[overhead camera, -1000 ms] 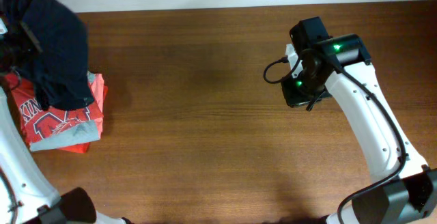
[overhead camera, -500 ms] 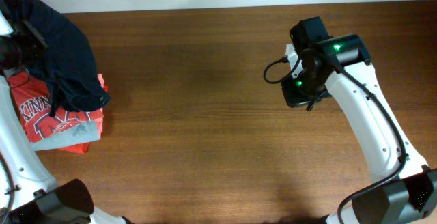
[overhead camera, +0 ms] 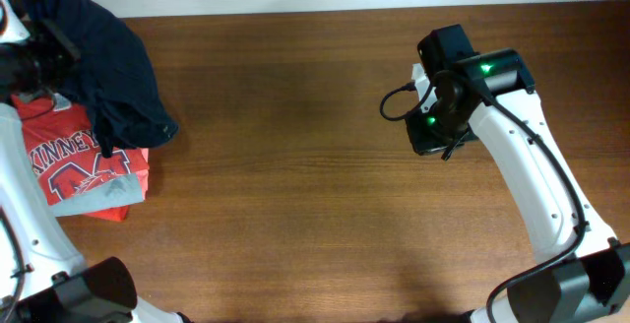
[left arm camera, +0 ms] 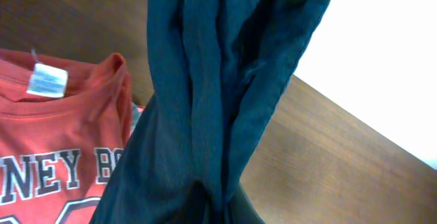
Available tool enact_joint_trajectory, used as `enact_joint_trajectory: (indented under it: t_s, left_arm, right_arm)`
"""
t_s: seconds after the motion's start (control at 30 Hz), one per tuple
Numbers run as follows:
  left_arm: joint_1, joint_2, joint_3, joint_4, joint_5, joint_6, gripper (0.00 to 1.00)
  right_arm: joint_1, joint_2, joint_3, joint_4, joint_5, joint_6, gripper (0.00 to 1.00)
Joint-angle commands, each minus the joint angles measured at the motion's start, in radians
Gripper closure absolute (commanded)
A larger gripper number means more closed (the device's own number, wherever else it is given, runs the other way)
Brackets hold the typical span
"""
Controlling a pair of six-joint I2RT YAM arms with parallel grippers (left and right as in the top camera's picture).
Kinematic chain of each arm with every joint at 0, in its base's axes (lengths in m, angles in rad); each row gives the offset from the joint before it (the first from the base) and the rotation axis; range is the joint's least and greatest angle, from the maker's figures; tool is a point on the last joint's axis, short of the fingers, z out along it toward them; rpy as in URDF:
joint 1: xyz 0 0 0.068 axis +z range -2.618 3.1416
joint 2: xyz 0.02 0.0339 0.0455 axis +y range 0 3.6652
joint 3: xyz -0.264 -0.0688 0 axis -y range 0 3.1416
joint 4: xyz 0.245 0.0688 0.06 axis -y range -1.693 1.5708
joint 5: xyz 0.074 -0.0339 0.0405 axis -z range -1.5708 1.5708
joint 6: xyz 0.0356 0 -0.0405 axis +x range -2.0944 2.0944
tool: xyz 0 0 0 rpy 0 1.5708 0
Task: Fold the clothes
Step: 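Lower shorts onto the stack and open the left gripper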
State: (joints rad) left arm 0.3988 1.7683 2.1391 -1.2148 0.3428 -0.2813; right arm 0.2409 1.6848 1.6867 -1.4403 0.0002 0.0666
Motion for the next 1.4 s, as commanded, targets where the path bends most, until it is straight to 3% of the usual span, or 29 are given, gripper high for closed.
enact_joint_trajectory:
  t_s: [0.0, 0.23, 0.63, 1.1, 1.37]
  left_arm:
    - [-0.003, 0.034, 0.005, 0.005, 0.023, -0.010, 1.00]
    - [0.003, 0.110, 0.004, -0.023, -0.101, -0.010, 1.00]
    - [0.156, 0.120, 0.005, -0.023, -0.114, -0.009, 1.00]
    - [0.211, 0.133, 0.004, -0.080, -0.469, -0.010, 1.00]
    - [0.212, 0.139, 0.003, -0.082, -0.543, -0.010, 0.99]
  right_arm:
    - [-0.008, -0.024, 0.008, -0.004, 0.012, -0.006, 0.85]
    - [-0.008, -0.024, 0.008, -0.008, 0.008, -0.006, 0.85]
    - [-0.008, -0.024, 0.008, -0.019, 0.009, -0.006, 0.86]
    - [-0.008, -0.024, 0.008, -0.023, 0.008, -0.006, 0.85]
    - [-0.006, -0.024, 0.008, -0.023, 0.008, -0.006, 0.85]
